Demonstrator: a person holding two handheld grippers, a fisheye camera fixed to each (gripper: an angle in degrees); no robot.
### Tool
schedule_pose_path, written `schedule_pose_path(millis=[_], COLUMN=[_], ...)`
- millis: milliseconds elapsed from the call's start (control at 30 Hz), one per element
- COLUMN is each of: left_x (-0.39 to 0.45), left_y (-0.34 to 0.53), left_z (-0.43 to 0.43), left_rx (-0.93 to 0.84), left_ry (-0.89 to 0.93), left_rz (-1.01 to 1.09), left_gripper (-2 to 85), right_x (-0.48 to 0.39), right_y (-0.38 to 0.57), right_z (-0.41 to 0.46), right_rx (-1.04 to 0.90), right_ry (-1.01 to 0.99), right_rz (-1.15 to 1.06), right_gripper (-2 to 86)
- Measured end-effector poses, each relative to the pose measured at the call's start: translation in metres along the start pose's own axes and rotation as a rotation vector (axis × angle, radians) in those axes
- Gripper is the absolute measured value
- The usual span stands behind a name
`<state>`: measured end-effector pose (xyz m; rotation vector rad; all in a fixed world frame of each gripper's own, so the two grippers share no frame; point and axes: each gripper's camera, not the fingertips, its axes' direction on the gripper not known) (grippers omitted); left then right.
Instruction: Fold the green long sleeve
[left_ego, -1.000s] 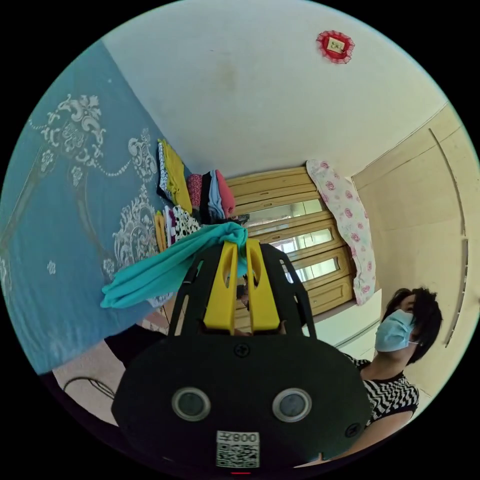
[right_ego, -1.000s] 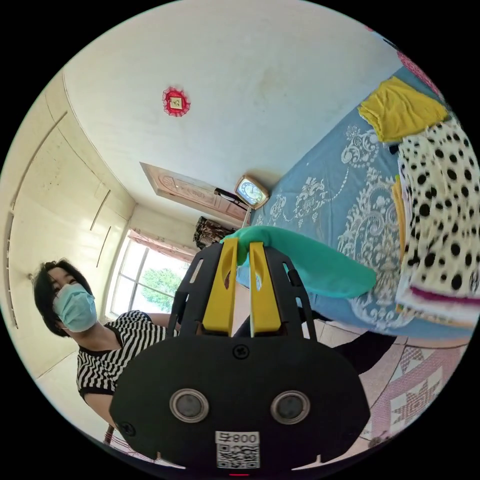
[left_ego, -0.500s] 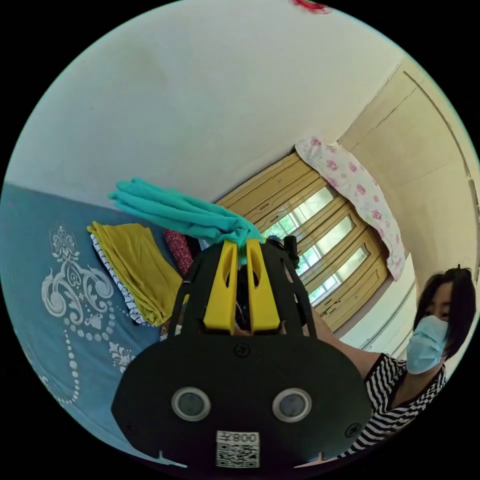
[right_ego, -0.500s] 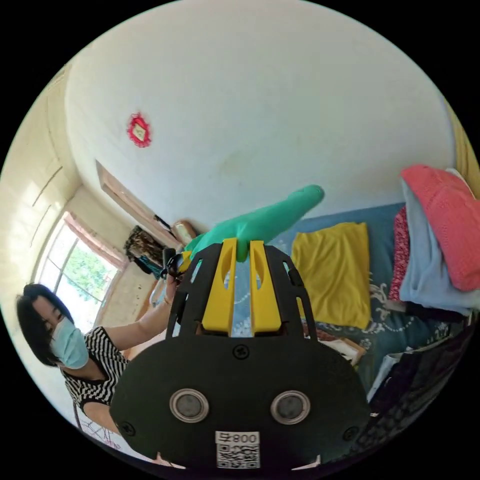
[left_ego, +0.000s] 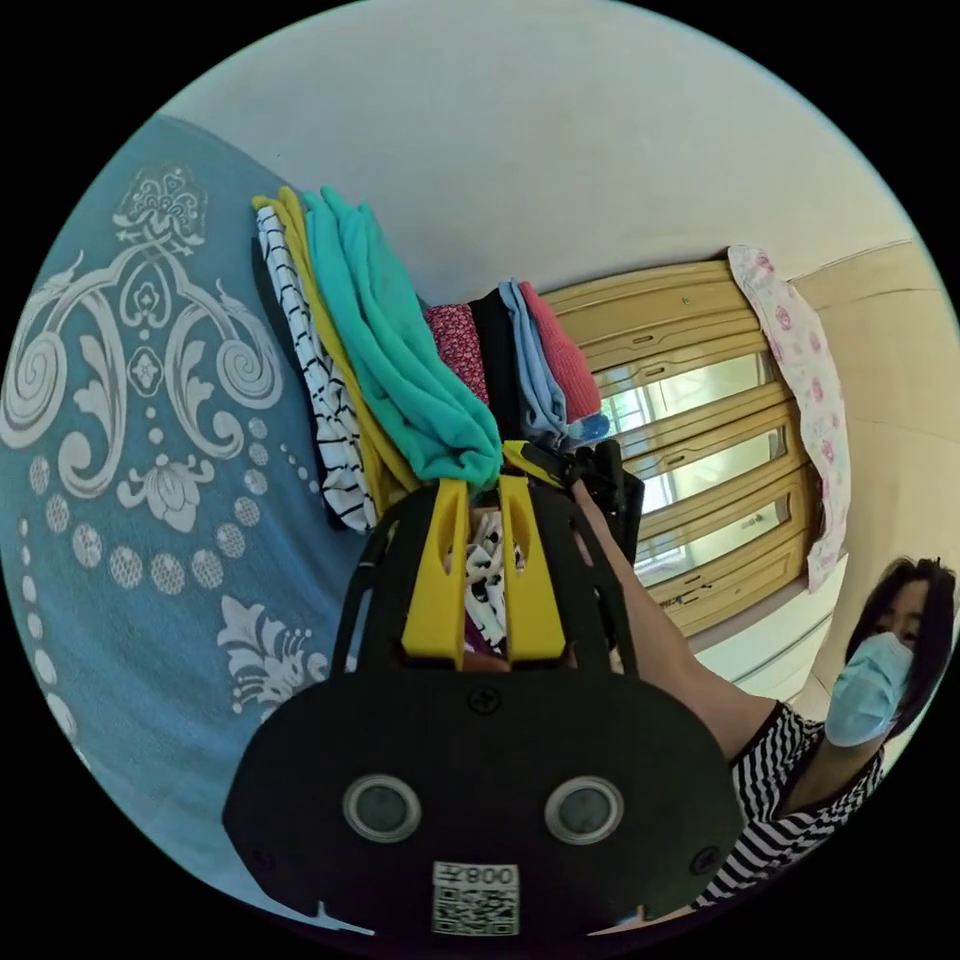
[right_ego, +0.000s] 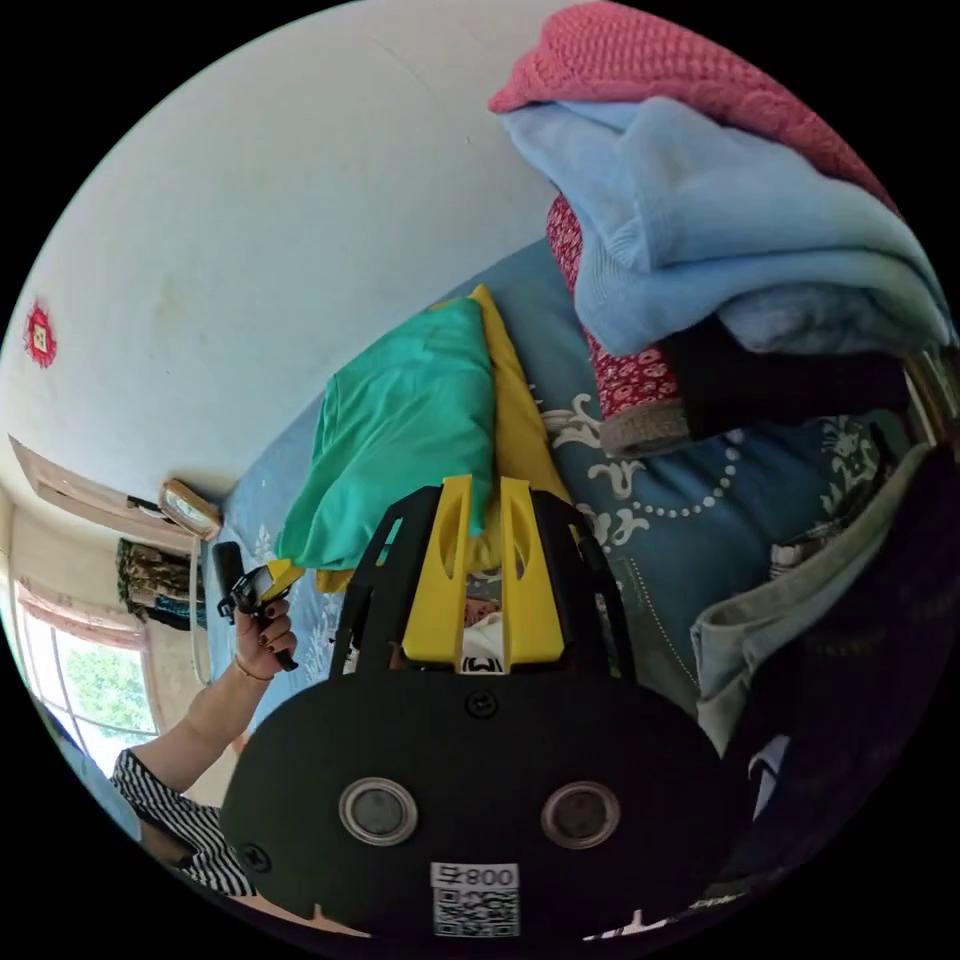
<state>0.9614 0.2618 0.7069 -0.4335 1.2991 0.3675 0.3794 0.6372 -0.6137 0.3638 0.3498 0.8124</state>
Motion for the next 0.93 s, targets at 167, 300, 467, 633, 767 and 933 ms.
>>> schedule_pose_path(millis=[167, 300, 467, 633, 767, 933], left_x=[-0.005, -0.017, -0.069, -0.103, -0.101, -0.094], left_y=[-0.007, -0.019, -0.009, 0.009, 0.031, 0.097], left_z=[-0.011, -0.003, 0.041, 0.029, -0.012, -0.076], left_rx=[0.065, 0.082, -0.15, -0.117, -0.049, -0.052], left_ry=[-0.039, -0.057, -0.33, -0.255, -0.119, -0.013], left_rz=[0.103, 0.121, 0.049, -0.02, 0.015, 0.061], left_gripper=[3.2, 1.6, 0.3, 0.3, 0.8, 2.2], right_x=[-0.063, -0.11, -0.099, -0.088, -0.099, -0.119], right_y=[0.006, -0.007, -0.02, -0.023, -0.002, 0.067], right_z=[-0.008, 0.035, 0.074, 0.071, 0.04, -0.03], right_rx=[0.049, -0.08, -0.202, -0.218, -0.114, 0.074], right_ry=[0.052, 0.212, 0.321, 0.244, 0.277, 0.166], right_rz=[-0.199, -0.319, -0.269, -0.232, -0.267, -0.357], right_gripper=[3.3, 0.9, 0.3, 0.2, 0.5, 2.2])
